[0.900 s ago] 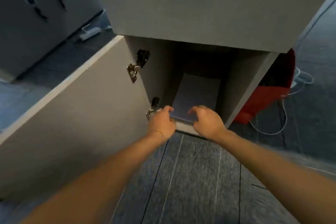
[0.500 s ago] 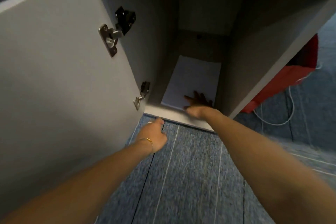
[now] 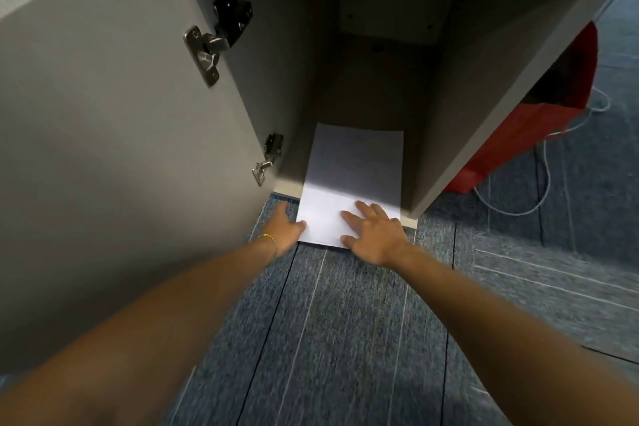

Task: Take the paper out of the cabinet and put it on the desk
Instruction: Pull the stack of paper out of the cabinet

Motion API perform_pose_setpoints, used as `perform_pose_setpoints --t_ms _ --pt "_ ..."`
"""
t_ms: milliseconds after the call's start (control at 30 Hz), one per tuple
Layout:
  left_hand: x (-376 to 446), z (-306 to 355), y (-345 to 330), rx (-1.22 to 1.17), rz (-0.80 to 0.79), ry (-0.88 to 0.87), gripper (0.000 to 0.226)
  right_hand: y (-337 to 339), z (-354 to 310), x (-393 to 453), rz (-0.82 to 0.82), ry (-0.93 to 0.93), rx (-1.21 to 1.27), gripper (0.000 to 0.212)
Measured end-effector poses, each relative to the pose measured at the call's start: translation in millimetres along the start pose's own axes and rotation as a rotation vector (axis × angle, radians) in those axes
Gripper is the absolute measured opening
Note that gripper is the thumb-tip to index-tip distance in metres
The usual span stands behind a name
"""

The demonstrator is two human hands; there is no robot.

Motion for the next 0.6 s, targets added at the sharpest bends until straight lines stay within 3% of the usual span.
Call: perform_pose_setpoints --t_ms 133,233,333,433,500,600 --pt "-0.4 5.3 -4.7 -0.050 0.029 0.000 0.075 4.8 -3.1 -16.7 0.069 0.047 0.176 0.072" --pt "-0.5 14.5 -1.6 -0.084 0.044 0.016 0.050 3.9 4.7 -34.9 0.140 0.040 0.245 0.058" --pt "5.4 14.1 1.4 -0.066 -0.022 0.028 0.028 11.2 22.7 -57.7 0.412 -0.150 0.142 0.034" --pt "5.8 14.2 11.5 0.015 -0.022 -0.037 0.023 6.9 49.4 -76.5 0.464 -0.441 0.265 0.041" --pt "-7.7 14.7 22.6 0.004 -0.014 -0.075 0.025 -2.5 56.8 -76.2 0.418 -0.529 0.525 0.046" --pt "-29.0 5.0 36.5 0.014 -0.043 -0.089 0.028 -15.7 42.4 -58.8 0.422 -0.503 1.270 0.041"
Point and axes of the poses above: each hand's wrist, its own x-axis towards the middle knuckle, its own y-axis out of the back of the hand, z = x × y, the point moved 5 cm from there along x, towards the middle knuckle, and after that the axes turned 11 degrees about y, right-handed, at the moved point
